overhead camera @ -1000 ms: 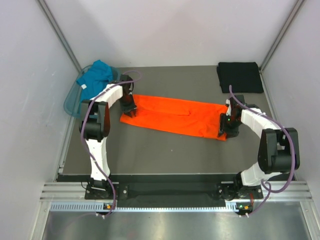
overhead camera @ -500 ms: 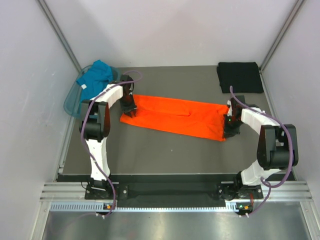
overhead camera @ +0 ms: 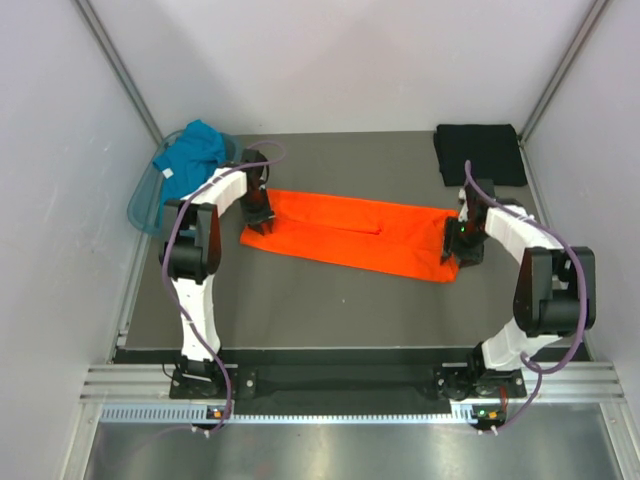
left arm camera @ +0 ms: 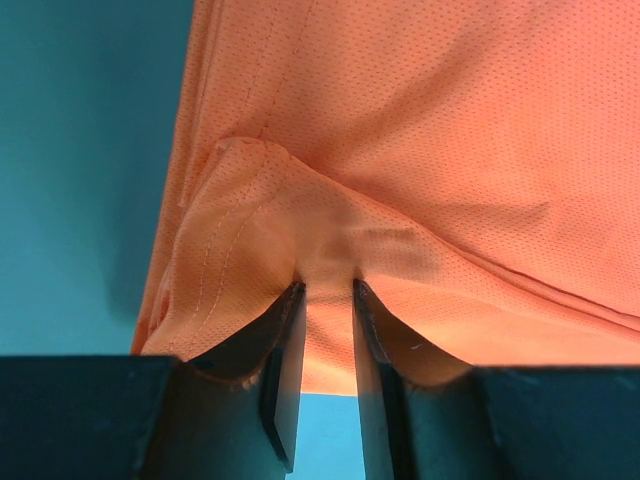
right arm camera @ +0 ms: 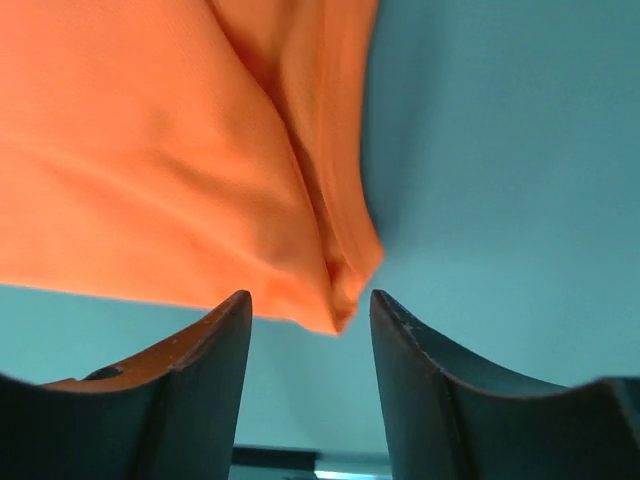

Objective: Fold and stack the t-shirts
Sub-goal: Fold the tshirt

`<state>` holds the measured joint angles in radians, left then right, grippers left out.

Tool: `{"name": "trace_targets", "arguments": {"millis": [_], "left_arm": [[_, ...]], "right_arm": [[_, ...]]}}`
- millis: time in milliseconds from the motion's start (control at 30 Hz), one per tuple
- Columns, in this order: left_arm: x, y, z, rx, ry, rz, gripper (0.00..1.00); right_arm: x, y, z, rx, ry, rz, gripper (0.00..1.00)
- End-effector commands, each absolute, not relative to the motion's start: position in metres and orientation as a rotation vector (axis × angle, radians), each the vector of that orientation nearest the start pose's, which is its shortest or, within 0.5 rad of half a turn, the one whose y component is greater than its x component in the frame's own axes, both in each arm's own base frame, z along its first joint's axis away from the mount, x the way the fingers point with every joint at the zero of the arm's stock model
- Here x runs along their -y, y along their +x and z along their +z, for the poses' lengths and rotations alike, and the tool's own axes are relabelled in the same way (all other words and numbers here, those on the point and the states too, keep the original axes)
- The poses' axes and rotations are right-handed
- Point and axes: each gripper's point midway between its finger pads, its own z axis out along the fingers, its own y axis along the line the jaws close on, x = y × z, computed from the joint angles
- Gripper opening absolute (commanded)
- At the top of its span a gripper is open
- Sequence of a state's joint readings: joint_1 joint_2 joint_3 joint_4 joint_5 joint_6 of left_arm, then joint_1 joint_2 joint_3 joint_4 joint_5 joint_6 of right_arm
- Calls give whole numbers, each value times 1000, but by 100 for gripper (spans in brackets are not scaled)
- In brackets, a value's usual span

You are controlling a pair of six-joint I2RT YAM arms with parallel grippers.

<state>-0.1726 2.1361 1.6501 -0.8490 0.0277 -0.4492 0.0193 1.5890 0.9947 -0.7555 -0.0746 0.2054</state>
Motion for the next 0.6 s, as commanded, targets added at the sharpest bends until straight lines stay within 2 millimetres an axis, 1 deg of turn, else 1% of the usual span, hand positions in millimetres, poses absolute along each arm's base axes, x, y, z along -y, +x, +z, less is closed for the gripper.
{"name": "trace_targets", "arguments": {"millis": [0,33,67,100,133,200,233,267,300,333,400,433,467,500,533,567], "left_arm": [[95,417,35,-2886,-370,-102,31],[103,416,38,-2890,-361,-145,32],[106,417,42,-2881,-351,-152,32],[107,418,45,-2872,-350,-154,33],[107,420,53,-2854,-346,-157,34],[107,423,60,-2833,-330,-148,38],[107,427,66,-2814,-323,-155,40],[102,430,72,-2792,-308,-119,45],[101,434,76,-2775,-297,-109,47],[99,438,83,-2753,-293,-101,50],[96,445,87,-2729,-265,-80,55],[98,449,90,-2719,-236,-86,56],[97,452,92,-2708,-228,-82,57],[96,455,93,-2701,-223,-76,61],[97,460,96,-2685,-212,-80,62],[95,463,97,-2680,-181,-67,64]], "right_arm": [[-18,329,66,-2780,352,205,52],[-20,343,75,-2746,359,244,53],[-19,351,76,-2731,385,263,54],[-19,356,71,-2743,401,275,54],[-21,368,79,-2718,403,309,55],[-22,374,76,-2729,415,328,56],[-23,381,81,-2714,415,338,57],[-23,383,82,-2713,428,339,57],[-21,386,82,-2710,438,330,57],[-20,387,81,-2711,459,319,60],[-18,393,81,-2682,549,327,64],[-23,392,80,-2672,592,380,65],[-22,394,79,-2659,616,394,66],[-21,396,79,-2641,627,405,66],[-22,400,77,-2626,632,416,68],[-21,402,77,-2616,641,426,68]]}}
